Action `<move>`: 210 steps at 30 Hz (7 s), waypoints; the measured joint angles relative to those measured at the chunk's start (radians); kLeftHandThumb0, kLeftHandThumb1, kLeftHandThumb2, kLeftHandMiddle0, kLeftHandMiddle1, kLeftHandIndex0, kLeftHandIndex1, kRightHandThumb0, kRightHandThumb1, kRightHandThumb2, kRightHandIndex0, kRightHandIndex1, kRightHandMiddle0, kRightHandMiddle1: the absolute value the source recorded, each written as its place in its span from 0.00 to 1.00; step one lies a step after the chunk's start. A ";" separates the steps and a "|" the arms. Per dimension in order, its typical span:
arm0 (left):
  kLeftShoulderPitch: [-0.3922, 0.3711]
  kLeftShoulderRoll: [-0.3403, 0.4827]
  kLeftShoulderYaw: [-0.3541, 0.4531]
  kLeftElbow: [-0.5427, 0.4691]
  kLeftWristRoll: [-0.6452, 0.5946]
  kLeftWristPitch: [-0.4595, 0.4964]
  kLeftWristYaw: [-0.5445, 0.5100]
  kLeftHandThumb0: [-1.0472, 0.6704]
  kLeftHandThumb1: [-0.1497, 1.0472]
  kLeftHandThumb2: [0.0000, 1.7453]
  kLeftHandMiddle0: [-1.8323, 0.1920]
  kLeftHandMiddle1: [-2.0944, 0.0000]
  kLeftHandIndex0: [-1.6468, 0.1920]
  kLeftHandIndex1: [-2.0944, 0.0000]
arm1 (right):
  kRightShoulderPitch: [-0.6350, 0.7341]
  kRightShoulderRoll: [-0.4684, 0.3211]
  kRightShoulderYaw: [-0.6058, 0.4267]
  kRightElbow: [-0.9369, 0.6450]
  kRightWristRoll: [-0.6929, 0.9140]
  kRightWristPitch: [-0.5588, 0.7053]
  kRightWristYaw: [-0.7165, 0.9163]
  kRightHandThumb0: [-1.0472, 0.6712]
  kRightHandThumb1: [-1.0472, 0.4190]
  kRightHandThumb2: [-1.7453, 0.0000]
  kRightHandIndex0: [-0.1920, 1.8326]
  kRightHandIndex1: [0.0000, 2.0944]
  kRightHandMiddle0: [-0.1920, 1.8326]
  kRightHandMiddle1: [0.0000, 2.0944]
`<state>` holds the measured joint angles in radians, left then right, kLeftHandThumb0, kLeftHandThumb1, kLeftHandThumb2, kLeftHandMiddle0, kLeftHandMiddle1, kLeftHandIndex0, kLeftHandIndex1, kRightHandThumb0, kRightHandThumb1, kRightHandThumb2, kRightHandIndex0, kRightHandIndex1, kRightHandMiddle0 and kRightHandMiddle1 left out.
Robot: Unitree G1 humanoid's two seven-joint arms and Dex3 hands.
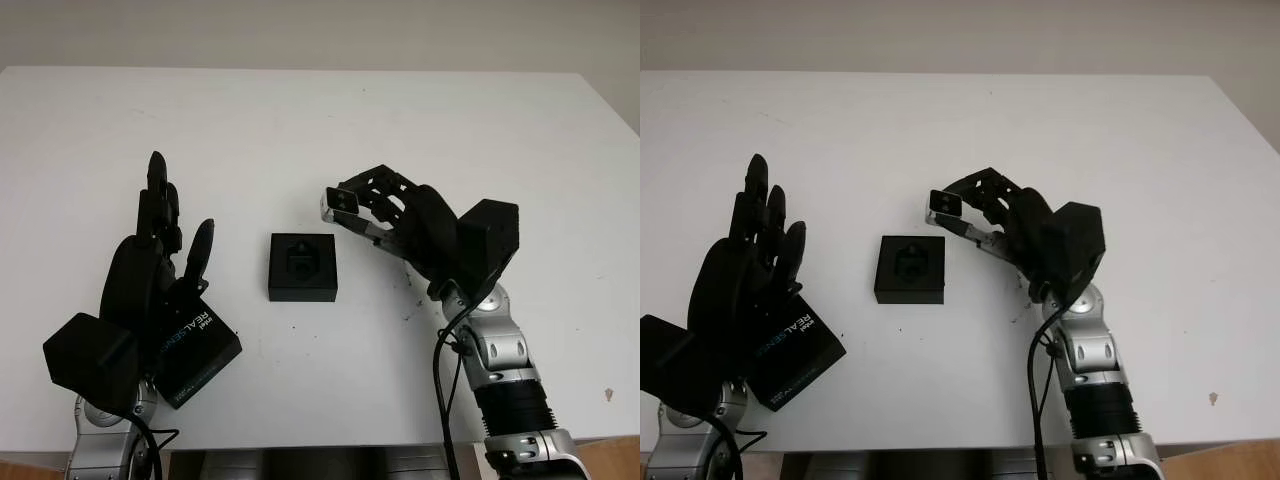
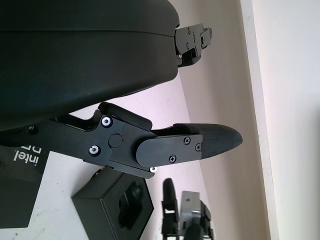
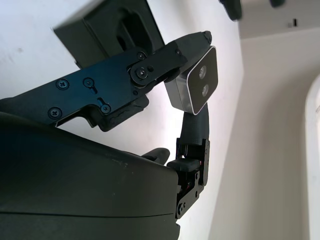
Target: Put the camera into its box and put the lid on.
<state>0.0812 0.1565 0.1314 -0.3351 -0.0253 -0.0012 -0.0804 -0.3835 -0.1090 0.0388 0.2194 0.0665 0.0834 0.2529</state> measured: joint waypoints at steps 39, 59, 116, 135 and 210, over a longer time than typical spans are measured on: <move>0.000 0.001 0.002 0.001 0.009 0.002 -0.005 0.21 1.00 0.28 0.99 0.97 1.00 0.97 | 0.098 0.031 0.126 -0.008 -0.260 -0.216 -0.221 0.34 0.00 0.95 0.20 0.19 0.27 0.80; -0.001 0.001 0.002 0.002 0.004 0.003 -0.005 0.21 1.00 0.28 0.99 0.97 1.00 0.98 | 0.040 0.040 0.102 0.065 -0.177 -0.167 -0.101 0.34 0.00 0.96 0.22 0.15 0.30 0.75; 0.000 0.010 0.015 0.001 -0.015 0.007 -0.014 0.20 1.00 0.27 0.99 0.97 0.99 0.97 | -0.006 0.000 0.106 0.197 -0.231 -0.288 -0.091 0.34 0.00 0.95 0.25 0.08 0.29 0.76; 0.001 0.009 0.015 0.000 -0.011 0.007 -0.008 0.19 1.00 0.27 0.98 0.97 0.98 0.97 | 0.000 -0.035 0.149 0.133 -0.302 -0.241 -0.067 0.24 0.04 0.97 0.11 0.01 0.16 0.27; -0.091 1.021 0.183 0.215 0.504 -0.787 -0.532 0.38 0.86 0.04 0.89 0.97 0.93 0.98 | 0.049 -0.107 -0.206 -0.248 0.221 0.153 0.023 0.28 0.00 0.64 0.04 0.02 0.04 0.04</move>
<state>-0.0095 1.1772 0.3139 -0.1204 0.4787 -0.7881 -0.6124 -0.3349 -0.2157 -0.1667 -0.0285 0.2872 0.2360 0.2764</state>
